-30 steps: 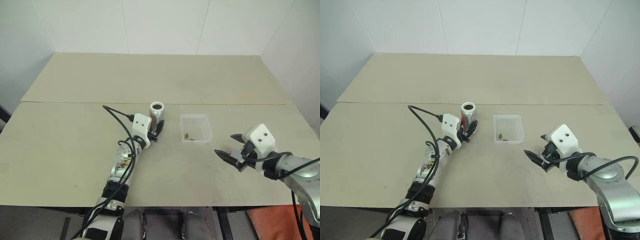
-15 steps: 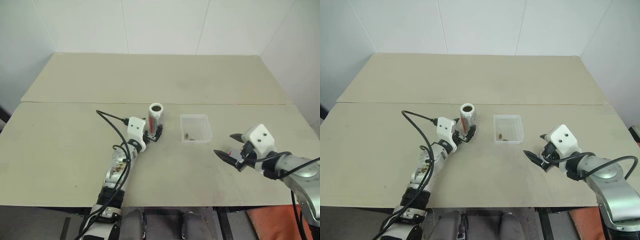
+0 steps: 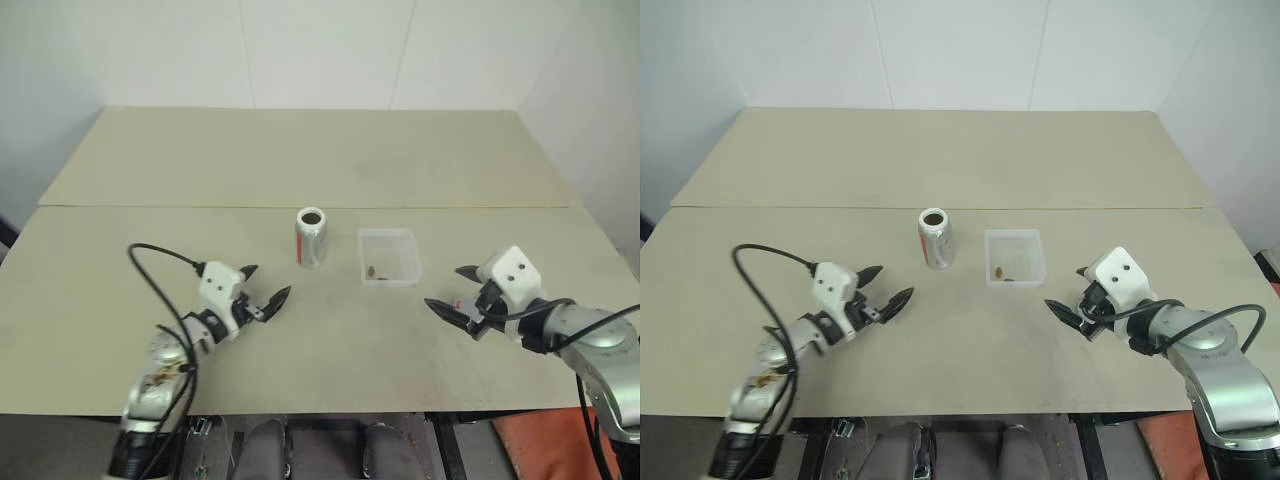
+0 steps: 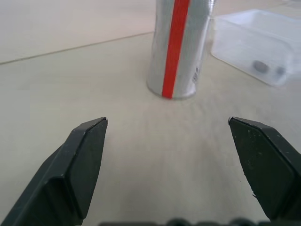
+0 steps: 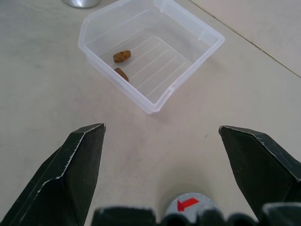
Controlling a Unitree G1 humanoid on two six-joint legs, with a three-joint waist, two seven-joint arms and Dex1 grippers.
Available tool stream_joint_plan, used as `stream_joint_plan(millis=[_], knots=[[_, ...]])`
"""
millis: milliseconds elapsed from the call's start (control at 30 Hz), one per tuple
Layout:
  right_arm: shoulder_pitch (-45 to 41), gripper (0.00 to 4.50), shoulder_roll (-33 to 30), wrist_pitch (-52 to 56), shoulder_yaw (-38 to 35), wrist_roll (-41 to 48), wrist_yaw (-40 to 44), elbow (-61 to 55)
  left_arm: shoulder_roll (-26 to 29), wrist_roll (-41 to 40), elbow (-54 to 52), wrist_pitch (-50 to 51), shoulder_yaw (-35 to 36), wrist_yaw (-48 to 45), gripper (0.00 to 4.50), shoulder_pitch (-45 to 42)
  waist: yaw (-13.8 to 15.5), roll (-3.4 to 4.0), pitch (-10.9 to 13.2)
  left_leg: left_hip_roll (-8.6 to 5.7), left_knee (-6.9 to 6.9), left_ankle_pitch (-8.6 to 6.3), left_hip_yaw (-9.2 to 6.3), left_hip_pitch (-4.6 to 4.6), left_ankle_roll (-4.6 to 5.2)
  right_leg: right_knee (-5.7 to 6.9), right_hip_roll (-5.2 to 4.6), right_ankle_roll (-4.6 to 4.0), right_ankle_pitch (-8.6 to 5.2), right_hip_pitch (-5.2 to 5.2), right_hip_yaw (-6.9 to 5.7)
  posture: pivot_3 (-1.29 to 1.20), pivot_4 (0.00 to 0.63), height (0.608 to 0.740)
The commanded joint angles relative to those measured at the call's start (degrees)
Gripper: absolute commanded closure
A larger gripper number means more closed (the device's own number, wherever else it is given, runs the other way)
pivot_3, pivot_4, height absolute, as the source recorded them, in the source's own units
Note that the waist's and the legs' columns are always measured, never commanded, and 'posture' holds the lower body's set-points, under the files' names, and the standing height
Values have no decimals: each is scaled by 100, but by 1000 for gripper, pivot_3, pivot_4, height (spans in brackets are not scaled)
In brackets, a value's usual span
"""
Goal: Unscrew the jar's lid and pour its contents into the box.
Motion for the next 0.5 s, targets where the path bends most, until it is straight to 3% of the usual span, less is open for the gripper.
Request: stream_joint_plan(millis=[33,267,400,500], knots=[[125,0,-268,-473,-418,17,359,-43,695,-625,-523,-44,473,-959,47,392,8,1,-1,0,0,0,1,0,0,-1,-1,-1,0,1,-1,0,150,740],[900,0,-704,-2303,-2016,627,2384,477,2480,-2476,-1055,683,2359,-2938,47,1367,6,3,-1,5,-3,-4,7,7,4,-8,-1,-5,-4,5,-2,0,150,740],[868,0,-924,-2636,-2309,701,2860,833,2780,-2997,-1221,1099,3004,-3035,47,1611,-6,8,1,8,-30,-14,11,92,0,-22,-1,-13,-12,81,-1,0,150,740],[689,0,-1281,-1956,-2219,877,2876,1108,2706,-3292,-1344,1279,3149,-2866,47,1611,-9,9,2,8,-45,-14,15,106,-2,-22,-1,-18,-15,88,4,0,150,740]])
